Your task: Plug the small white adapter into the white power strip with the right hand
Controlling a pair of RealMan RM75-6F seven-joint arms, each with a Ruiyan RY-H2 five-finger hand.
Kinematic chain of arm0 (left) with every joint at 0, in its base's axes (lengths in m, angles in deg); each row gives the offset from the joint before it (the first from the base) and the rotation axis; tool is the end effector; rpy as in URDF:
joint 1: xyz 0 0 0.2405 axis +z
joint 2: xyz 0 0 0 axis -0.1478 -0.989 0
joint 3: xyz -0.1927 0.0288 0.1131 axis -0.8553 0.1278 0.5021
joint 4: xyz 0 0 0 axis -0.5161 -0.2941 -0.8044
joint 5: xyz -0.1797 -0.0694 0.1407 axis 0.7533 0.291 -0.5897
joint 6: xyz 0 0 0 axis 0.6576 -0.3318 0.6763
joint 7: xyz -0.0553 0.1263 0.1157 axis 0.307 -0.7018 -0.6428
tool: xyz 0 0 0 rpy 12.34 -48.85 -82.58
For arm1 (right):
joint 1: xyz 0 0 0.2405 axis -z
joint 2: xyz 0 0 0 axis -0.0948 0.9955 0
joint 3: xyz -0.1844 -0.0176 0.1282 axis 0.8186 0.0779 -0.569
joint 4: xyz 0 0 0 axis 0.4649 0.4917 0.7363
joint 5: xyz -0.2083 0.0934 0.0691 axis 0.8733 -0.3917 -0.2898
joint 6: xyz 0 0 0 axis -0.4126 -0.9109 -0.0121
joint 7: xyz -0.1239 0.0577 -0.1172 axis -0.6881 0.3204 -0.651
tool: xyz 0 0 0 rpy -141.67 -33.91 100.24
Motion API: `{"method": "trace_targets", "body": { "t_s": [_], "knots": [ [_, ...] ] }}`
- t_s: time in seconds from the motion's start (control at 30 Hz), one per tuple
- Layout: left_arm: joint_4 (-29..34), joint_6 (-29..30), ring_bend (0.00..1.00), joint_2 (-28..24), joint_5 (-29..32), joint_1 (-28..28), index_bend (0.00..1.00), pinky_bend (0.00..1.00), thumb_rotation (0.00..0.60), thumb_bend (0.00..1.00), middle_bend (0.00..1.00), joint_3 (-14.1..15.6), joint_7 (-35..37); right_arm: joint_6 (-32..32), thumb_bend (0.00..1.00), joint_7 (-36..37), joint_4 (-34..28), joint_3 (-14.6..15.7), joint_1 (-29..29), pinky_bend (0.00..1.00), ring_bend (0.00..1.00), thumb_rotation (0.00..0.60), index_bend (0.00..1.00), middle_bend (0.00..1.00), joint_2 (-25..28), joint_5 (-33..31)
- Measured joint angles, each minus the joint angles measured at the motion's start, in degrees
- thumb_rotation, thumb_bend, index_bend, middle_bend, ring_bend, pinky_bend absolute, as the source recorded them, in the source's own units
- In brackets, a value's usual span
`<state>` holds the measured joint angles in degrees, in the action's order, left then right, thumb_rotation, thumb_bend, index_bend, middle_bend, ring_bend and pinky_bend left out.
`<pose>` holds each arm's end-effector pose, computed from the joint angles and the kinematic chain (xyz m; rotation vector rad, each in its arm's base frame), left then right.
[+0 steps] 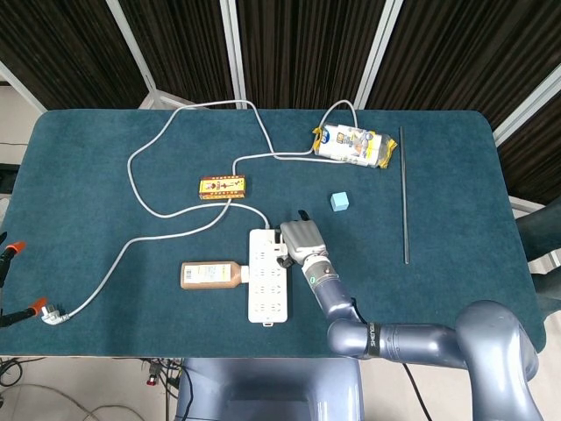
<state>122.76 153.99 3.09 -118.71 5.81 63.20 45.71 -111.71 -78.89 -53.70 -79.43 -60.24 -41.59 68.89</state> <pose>-0.2936 0.2133 0.1377 -1.2506 -0.8780 -0.8593 -0.0188 -0.3752 -0.1102 1.8302 -1.2699 0.7759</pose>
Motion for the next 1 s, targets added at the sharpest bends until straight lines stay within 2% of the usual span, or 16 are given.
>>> {"method": "trace_targets", "body": {
  "t_s": [1.0],
  "knots": [
    [-0.06, -0.06, 0.0, 0.0, -0.01, -0.05, 0.19, 0.0, 0.6, 0.09, 0.0, 0.0, 0.02, 0.35, 0.61, -0.89, 0.93, 0.2, -0.37, 0.0, 0.34, 0.6, 0.77, 0.58, -0.95, -0.33]
  ]
}}
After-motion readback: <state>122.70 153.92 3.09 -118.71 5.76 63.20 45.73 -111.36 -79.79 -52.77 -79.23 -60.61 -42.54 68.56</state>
